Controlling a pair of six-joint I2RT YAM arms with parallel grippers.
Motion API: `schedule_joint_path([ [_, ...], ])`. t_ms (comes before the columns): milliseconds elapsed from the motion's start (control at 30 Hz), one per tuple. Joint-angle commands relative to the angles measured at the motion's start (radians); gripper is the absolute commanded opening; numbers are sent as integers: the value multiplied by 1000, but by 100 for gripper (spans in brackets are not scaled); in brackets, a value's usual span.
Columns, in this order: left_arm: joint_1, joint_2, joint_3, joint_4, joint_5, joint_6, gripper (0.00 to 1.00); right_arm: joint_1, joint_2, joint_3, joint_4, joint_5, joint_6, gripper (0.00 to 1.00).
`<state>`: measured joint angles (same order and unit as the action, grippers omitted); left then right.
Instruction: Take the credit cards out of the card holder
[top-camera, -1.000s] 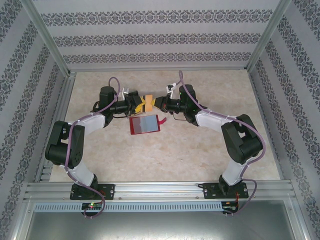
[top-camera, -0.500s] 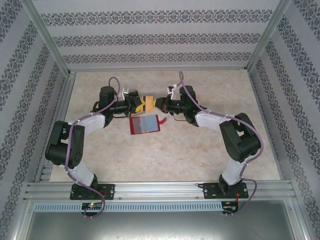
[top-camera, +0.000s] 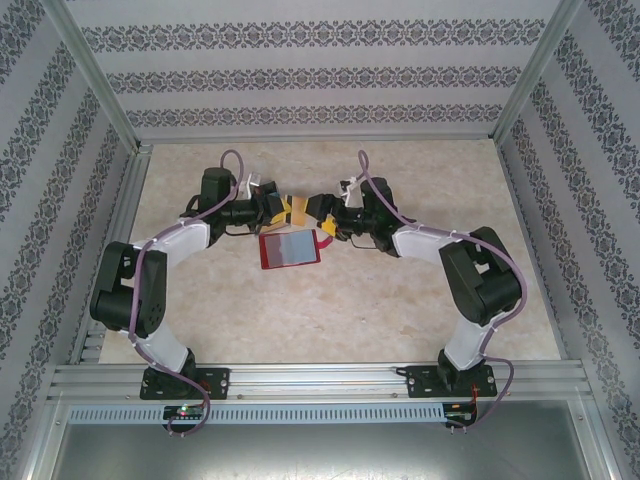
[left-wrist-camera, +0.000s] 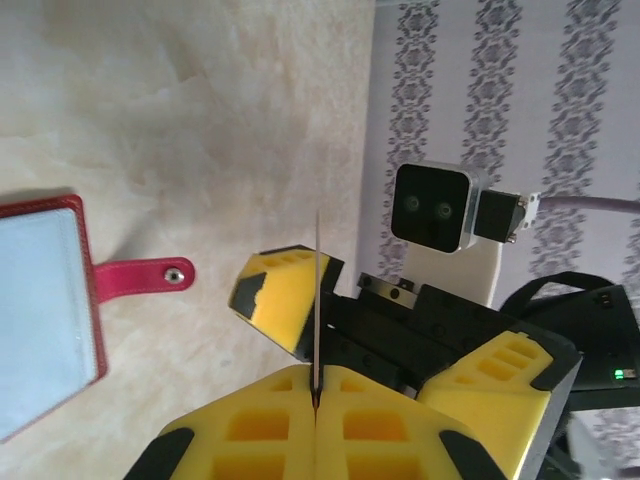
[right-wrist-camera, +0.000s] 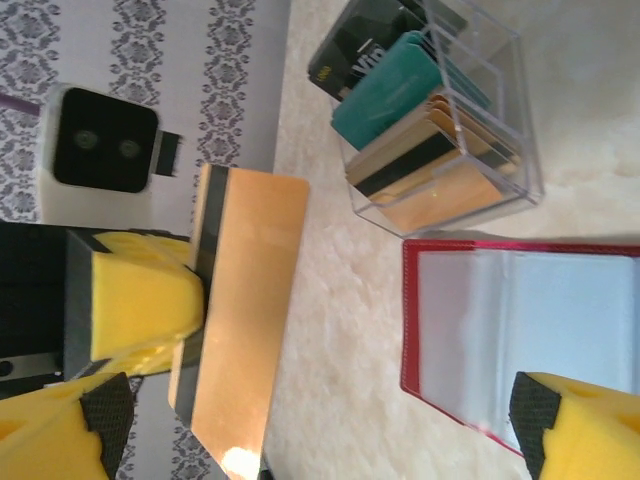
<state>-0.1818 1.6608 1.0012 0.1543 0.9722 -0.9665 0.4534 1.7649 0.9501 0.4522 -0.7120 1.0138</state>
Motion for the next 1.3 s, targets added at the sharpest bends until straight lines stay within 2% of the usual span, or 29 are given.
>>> schedule_joint_path([
  [0,1,-55,111,-321,-60,296,1,-15,-77,-23,-56,34,-74,98],
  [67,1,-53,183,-488,-116,436,0,-18,-108,-25,-104,55,-108,98],
  [167,2,-49,271,-653,-226,603,0,-18,-148,-27,-159,84,-149,98],
  [367,-1,-50,377,-813,-491,866,1,-18,-207,-32,-223,121,-197,98],
  [700,-37,-58,393,-740,-793,1100,6,-30,-282,-53,-280,135,-241,98],
  [867,-58,-46,359,-662,-812,1197,7,-49,-319,-63,-302,134,-263,98],
  [1000,-83,-25,356,-661,-810,1245,7,-67,-349,-82,-307,134,-274,98],
  [1267,-146,59,372,-664,-938,1364,8,-94,-379,-106,-317,109,-279,98],
])
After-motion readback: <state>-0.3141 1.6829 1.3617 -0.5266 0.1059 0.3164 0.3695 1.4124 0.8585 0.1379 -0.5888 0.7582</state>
